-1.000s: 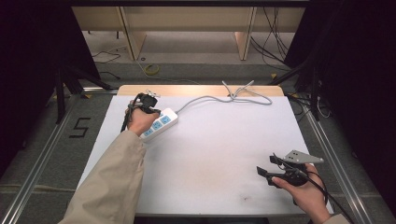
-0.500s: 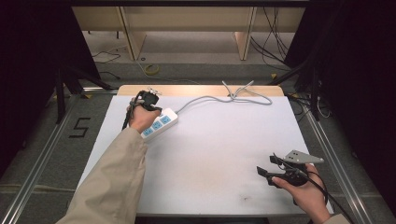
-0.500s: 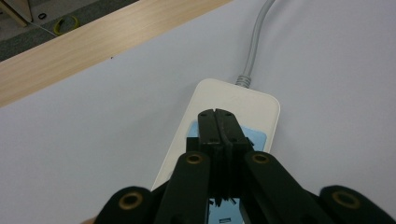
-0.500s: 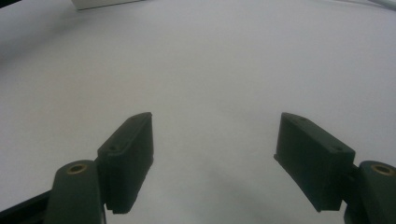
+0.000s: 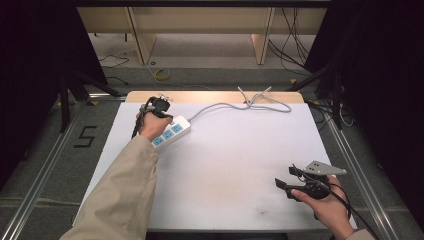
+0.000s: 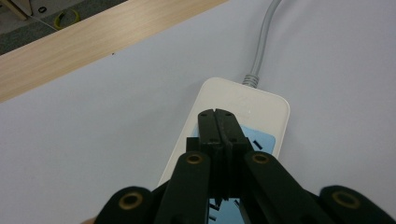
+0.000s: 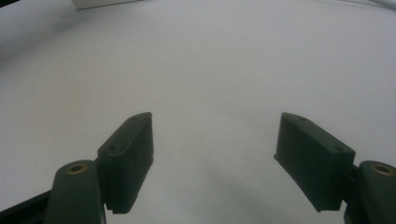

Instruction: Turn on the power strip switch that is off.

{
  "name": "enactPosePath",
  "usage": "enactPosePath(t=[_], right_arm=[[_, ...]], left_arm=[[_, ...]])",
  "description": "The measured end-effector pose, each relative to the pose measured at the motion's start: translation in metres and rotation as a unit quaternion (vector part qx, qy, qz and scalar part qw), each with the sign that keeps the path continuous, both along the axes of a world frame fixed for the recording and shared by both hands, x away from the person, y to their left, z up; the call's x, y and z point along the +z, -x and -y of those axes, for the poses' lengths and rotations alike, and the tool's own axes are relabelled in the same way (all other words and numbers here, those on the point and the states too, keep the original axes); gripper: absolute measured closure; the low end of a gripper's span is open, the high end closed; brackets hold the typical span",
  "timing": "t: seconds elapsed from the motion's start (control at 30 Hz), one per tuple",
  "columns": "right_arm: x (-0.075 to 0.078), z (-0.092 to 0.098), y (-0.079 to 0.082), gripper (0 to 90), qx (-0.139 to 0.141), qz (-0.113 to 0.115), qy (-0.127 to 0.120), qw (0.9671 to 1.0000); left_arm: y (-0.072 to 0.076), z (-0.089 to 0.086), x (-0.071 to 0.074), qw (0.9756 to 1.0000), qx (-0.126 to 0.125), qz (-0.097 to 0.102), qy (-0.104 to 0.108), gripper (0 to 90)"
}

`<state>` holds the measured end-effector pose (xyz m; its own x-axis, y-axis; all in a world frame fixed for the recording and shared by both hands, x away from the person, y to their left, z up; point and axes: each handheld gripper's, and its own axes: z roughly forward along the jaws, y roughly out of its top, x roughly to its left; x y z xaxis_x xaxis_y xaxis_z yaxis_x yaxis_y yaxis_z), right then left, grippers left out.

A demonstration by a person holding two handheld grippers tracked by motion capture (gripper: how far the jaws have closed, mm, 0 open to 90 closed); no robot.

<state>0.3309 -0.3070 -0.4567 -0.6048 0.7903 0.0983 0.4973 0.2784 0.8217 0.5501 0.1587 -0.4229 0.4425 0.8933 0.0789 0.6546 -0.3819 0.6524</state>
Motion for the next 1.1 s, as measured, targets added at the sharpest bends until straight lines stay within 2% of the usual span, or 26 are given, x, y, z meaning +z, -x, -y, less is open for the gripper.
enactPosePath(t=[0.63, 1.1], right_arm=[[0.000, 0.001, 0.000, 28.0, 0.000, 0.000, -0.001, 1.0000], [0.000, 0.001, 0.000, 28.0, 0.000, 0.000, -0.001, 1.0000]], left_arm=[[-0.010, 0.005, 0.001, 0.9999, 0.002, -0.005, -0.009, 89.9], [-0.015, 0.001, -0.002, 0.9998, 0.007, -0.011, -0.013, 89.8]])
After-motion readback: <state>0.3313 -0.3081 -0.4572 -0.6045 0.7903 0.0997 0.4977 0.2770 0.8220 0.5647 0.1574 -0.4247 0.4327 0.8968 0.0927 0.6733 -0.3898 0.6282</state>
